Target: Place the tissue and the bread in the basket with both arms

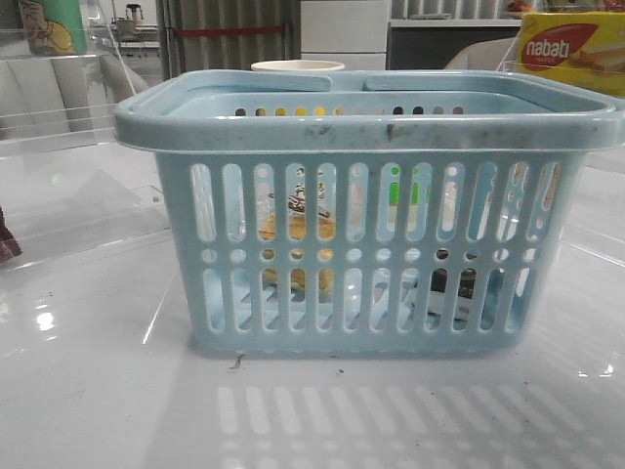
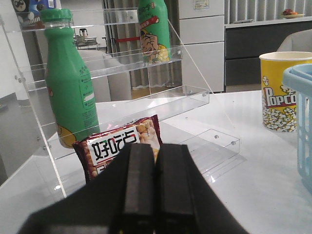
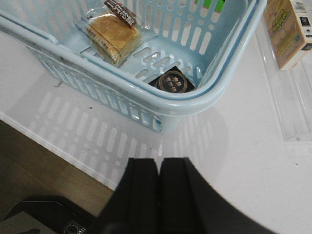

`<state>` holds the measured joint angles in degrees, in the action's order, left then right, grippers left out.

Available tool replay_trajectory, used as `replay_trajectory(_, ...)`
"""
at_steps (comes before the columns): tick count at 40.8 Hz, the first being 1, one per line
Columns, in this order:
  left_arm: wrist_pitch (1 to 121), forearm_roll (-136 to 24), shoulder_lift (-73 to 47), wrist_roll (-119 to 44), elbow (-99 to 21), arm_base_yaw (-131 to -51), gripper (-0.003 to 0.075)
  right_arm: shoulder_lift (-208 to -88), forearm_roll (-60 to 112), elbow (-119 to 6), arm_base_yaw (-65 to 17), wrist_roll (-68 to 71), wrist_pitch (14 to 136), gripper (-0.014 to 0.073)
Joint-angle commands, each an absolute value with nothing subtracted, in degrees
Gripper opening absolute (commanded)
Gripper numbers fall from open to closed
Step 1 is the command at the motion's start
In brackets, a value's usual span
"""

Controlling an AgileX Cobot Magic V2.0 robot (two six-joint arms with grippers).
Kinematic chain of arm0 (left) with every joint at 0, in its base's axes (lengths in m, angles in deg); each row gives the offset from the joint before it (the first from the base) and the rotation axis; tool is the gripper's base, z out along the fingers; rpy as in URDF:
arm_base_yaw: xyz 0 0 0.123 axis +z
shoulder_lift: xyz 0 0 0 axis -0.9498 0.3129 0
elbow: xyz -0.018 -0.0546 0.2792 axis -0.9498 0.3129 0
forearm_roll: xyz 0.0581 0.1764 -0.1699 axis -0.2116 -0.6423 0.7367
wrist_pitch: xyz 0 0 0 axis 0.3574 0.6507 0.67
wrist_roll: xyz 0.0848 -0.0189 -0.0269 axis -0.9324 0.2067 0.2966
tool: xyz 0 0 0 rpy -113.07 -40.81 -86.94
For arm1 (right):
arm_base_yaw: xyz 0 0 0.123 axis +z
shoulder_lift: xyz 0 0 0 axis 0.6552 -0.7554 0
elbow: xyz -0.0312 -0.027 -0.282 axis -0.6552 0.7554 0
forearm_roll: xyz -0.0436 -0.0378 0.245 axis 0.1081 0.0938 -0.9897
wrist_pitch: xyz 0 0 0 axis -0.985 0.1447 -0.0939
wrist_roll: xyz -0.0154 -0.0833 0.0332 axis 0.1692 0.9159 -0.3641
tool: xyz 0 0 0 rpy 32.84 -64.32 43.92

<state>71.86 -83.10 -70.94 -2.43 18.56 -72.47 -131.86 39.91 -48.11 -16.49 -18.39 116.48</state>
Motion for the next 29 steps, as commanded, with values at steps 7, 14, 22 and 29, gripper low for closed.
replay_trajectory(7,77.4,-83.0,-71.9,-1.8,18.5,-72.9,0.0091,-131.6,40.1,-49.5,-16.7,-17.8,113.4,0.0069)
replay_trajectory(14,77.4,-83.0,-71.9,-1.8,18.5,-72.9,0.0091,-130.6,40.1,-48.8,-16.7,-17.8,113.0,0.0069)
replay_trajectory(22,77.4,-83.0,-71.9,-1.8,18.5,-72.9,0.0091,-123.9,41.0,-43.0,-25.8,-17.8,105.1,0.0069)
replay_trajectory(29,77.4,-83.0,-71.9,-1.8,18.5,-72.9,0.0091,-113.9,41.0,-30.6,-34.9,-17.8,89.7,0.0069)
